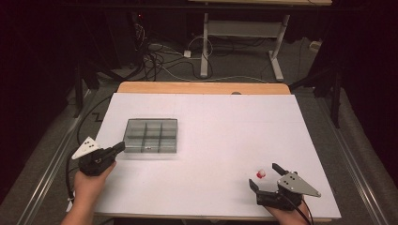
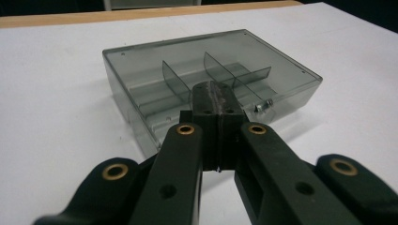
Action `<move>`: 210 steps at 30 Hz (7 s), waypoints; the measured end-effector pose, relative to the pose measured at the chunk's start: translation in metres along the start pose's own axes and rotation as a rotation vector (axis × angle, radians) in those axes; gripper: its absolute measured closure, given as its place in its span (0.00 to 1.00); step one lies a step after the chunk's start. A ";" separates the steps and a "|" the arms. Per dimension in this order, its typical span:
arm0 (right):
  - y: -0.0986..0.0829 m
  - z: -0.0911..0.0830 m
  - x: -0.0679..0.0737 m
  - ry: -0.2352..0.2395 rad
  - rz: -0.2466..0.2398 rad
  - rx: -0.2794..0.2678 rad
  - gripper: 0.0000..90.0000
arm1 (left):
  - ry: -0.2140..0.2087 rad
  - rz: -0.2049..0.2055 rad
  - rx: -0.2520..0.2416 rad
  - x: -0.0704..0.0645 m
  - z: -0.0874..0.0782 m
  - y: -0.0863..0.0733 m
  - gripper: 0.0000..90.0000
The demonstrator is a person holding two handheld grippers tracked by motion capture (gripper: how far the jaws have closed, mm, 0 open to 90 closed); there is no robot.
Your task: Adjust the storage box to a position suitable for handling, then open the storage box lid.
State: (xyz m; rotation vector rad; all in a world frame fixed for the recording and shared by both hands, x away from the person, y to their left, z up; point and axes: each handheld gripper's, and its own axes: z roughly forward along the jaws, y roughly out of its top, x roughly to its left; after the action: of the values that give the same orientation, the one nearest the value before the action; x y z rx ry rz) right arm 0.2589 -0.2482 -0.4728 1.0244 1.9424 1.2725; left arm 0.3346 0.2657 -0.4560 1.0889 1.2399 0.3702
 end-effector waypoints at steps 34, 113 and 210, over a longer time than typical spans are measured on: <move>0.000 -0.002 0.000 0.006 0.005 -0.007 0.04 | 0.126 -0.008 0.016 0.034 0.091 0.036 0.98; -0.001 -0.002 0.004 0.015 0.007 -0.006 0.04 | 0.042 0.070 0.181 -0.005 0.131 -0.018 0.98; 0.041 0.051 0.043 0.172 -0.002 0.030 0.45 | -0.171 0.017 0.276 -0.072 0.021 -0.090 0.97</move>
State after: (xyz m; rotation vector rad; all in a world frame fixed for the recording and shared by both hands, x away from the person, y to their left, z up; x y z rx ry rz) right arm 0.2884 -0.1780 -0.4558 0.9544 2.0956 1.3738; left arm 0.3001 0.1593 -0.4898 1.3379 1.1510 0.1157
